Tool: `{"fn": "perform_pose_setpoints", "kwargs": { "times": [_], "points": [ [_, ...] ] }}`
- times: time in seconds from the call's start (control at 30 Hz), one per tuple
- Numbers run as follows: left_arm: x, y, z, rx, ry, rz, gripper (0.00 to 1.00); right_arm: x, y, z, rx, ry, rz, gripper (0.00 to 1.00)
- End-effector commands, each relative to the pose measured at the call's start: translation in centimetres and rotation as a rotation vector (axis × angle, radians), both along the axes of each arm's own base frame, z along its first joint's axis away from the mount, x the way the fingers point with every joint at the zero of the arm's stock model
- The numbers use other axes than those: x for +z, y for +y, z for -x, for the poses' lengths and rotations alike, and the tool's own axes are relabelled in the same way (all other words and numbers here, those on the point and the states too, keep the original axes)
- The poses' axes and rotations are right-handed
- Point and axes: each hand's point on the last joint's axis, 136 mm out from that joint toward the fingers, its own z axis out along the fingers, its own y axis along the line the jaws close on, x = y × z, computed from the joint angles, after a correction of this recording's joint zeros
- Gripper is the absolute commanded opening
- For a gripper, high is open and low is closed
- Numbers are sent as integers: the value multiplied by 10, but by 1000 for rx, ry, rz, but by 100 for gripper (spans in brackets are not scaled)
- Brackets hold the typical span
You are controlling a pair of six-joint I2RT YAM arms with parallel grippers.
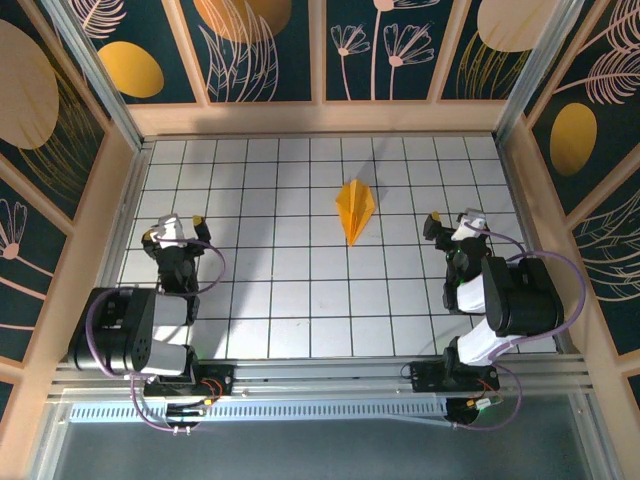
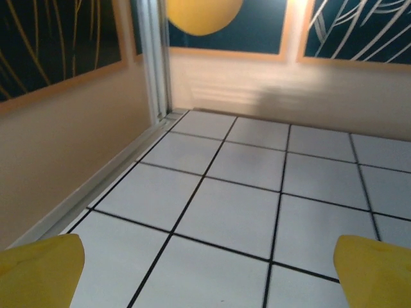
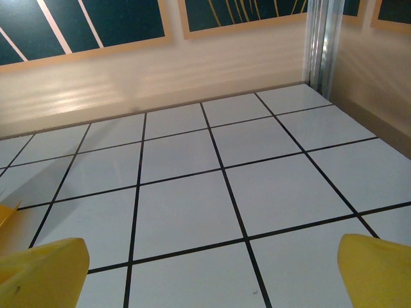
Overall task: Fold a paper plane with a square sheet of paper (fold left side to right side)
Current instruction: Reset both arms
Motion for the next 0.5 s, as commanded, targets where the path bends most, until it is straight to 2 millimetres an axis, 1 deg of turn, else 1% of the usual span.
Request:
{"fn": "perform_pose_setpoints", "kwargs": {
  "times": [0.0,0.13,0.2,0.23,0.47],
  "points": [
    [12,-11,-9,-80,-84,46,99,10,3,-2,9,-34,-2,99],
    [13,-13,-9,-91,-92,42,99,10,3,-2,10,-34,-2,99],
    [5,-14,-21,-98,-33,44,99,11,3,-2,9,-35,-2,99],
    [6,-18,-25,-120,-27,35,99,10,3,-2,9,-34,-2,99],
    [7,-18,-24,-124,-32,32,99,11,3,-2,8,-35,-2,99]
  ]
}}
